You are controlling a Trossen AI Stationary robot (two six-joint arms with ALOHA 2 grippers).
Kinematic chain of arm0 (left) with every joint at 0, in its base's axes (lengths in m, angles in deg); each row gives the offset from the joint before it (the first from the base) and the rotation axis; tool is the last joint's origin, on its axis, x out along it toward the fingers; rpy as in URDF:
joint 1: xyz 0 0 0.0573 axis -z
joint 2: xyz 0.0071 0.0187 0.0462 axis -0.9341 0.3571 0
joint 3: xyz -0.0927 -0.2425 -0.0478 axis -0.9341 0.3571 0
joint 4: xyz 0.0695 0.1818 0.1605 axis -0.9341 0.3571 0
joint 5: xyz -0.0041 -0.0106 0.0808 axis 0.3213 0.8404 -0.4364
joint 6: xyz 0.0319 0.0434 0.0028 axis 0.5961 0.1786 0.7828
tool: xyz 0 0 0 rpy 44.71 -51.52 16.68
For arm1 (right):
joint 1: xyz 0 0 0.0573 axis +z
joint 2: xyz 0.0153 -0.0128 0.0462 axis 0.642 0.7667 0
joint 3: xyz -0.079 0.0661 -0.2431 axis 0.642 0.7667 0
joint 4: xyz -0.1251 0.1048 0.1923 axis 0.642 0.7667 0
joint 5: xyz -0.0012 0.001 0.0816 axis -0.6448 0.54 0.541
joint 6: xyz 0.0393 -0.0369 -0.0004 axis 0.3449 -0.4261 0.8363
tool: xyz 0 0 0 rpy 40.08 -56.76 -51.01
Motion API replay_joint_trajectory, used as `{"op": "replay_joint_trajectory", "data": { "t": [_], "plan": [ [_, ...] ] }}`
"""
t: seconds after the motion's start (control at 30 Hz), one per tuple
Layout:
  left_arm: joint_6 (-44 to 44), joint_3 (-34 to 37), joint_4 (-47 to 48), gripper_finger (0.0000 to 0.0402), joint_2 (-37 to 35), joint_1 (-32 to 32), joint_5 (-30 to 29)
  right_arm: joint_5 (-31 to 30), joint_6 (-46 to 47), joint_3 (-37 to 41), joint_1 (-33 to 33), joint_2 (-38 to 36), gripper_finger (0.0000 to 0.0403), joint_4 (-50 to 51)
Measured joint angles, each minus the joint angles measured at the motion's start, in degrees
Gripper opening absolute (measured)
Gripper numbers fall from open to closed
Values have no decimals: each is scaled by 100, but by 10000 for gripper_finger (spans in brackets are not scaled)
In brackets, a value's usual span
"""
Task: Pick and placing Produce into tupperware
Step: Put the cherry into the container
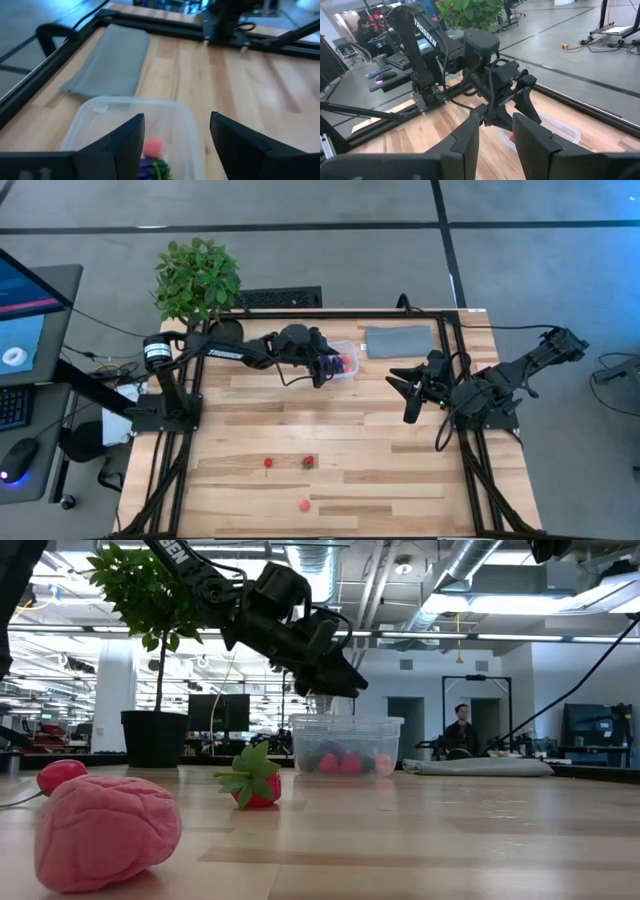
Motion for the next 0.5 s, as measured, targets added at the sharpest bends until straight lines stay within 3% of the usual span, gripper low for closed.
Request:
{"op": "replay_joint_trajectory", "data": {
  "t": [0.27, 0.5],
  "plan": [
    [206, -22, 164, 215, -429, 0, 626, 23, 0, 0, 0, 0, 140, 6],
    [582, -28, 1317, 215, -1254, 141, 656, 481, 6, 0, 4, 0, 140, 260]
  ]
}}
